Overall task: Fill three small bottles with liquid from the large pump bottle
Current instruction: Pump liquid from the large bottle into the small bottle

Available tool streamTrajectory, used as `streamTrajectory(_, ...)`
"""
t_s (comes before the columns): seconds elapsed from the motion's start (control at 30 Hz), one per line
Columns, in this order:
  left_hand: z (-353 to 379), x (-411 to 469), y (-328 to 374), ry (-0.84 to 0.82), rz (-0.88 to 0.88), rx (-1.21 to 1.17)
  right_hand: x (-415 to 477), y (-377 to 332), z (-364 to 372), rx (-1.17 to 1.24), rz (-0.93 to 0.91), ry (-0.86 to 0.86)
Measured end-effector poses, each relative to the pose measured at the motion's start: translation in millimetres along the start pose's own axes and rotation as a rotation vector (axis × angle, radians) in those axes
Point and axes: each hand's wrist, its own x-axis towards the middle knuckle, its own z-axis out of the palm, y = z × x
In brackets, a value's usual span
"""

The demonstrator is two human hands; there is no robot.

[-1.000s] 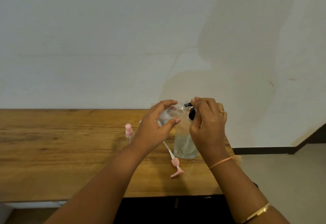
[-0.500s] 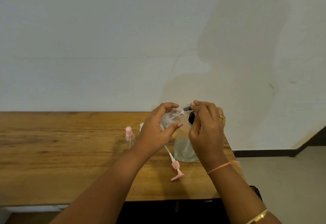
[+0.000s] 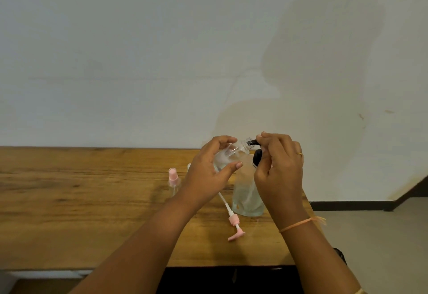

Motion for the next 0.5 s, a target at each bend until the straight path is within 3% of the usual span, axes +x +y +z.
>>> streamTrajectory(0.5, 1, 1, -1, -0.008, -0.001, 0.02, 2, 4, -3, -0.018, -0.029, -0.015)
